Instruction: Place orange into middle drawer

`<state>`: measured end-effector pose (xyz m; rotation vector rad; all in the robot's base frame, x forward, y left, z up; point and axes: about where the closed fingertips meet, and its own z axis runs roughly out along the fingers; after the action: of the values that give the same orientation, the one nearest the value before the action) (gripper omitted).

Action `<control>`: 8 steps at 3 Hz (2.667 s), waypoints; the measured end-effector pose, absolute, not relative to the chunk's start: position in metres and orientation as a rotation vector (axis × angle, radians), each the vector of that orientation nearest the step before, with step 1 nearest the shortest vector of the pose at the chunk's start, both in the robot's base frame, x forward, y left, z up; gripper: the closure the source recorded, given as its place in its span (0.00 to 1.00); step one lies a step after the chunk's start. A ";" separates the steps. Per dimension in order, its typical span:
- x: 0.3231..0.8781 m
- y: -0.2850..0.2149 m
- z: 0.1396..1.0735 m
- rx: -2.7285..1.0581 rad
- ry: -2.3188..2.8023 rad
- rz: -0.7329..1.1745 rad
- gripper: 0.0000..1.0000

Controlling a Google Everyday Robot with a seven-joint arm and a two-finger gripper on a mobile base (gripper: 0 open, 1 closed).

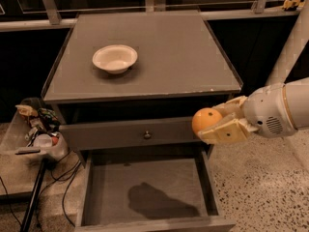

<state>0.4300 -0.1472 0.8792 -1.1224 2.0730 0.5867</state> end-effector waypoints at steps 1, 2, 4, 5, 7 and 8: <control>0.432 -0.140 0.862 -1.107 2.093 0.620 1.00; 0.438 -0.129 0.819 -1.050 2.112 0.684 1.00; 0.461 -0.113 0.711 -0.902 2.142 0.712 1.00; 0.473 -0.104 0.666 -0.860 2.137 0.680 1.00; 0.479 -0.095 0.616 -0.838 2.163 0.661 1.00; 0.483 -0.085 0.587 -0.818 2.175 0.717 1.00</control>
Offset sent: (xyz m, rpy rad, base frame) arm 0.0231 0.0276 -0.1207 0.1309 0.1238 -0.0790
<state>0.4826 -0.0845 0.5875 -0.8179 2.1746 0.7166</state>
